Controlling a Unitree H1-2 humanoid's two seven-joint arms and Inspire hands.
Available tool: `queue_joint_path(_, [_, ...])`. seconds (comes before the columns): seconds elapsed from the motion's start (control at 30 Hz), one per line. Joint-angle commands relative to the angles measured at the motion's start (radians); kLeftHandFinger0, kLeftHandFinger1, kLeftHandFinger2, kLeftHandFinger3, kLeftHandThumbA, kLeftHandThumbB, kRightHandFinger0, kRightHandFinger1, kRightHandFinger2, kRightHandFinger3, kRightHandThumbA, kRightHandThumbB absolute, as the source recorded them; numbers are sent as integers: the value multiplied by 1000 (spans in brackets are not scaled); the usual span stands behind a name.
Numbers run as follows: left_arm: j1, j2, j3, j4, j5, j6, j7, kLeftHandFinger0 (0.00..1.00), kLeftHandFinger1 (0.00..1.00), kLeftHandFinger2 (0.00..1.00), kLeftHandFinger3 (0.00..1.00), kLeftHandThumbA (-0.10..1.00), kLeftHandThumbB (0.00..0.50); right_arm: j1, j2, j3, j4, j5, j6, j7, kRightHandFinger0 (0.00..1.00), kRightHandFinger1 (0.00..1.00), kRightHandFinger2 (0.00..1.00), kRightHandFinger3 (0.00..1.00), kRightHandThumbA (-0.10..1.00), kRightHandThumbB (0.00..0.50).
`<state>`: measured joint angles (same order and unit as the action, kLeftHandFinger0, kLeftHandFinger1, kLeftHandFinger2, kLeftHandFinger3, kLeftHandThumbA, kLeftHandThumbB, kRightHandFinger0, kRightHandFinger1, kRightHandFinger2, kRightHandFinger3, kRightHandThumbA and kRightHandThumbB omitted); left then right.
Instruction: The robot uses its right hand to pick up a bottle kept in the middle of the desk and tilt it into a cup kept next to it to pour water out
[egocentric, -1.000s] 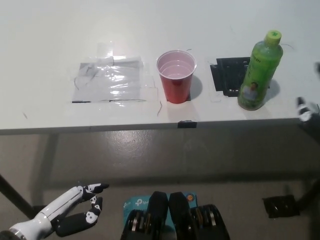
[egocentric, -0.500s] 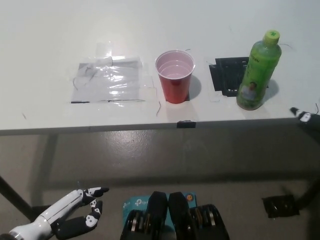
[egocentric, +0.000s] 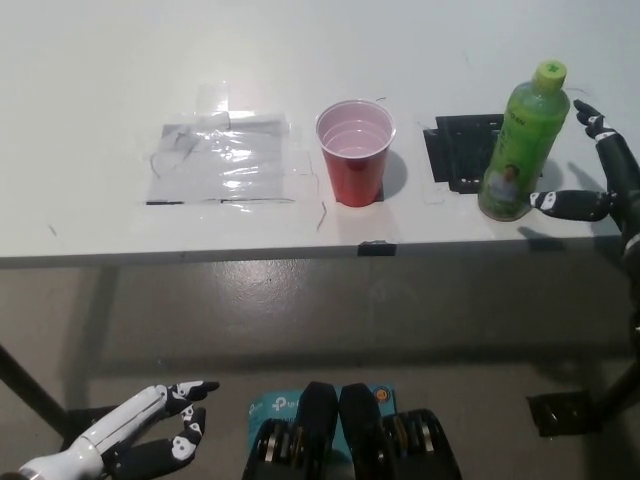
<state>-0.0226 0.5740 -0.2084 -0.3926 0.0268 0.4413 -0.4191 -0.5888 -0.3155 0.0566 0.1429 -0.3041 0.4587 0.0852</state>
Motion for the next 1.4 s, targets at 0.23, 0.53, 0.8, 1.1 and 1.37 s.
queue_joint_path(0.23, [2,12,6,-28,10,5,-17,1000,1000,1000,1000,999,321,-61,11,-7,63,-8,11,-7,1000,1000,1000,1000,885,500])
queue_joint_path(0.53, [1,15,2,-27,6,-1,-32,1000,1000,1000,1000,992,324,-74,80,-24,70,-1,11,-19,1000,1000,1000,1000,846,500])
queue_joint_path(0.8, [10,12,-5,-26,10,-6,-35,1000,1000,1000,1000,1000,328,-87,108,10,25,-72,11,11,1000,1000,1000,1000,895,500])
queue_joint_path(1.1, [11,9,-3,-33,10,9,-34,1000,1000,1000,1000,992,333,-178,148,-49,128,-83,11,-51,1000,1000,1000,1000,815,500])
queue_joint_path(1.37, [14,3,-9,-31,15,2,-40,1000,1000,1000,1000,1000,339,-242,172,-88,246,-44,2,-123,1000,1000,1000,1000,780,500])
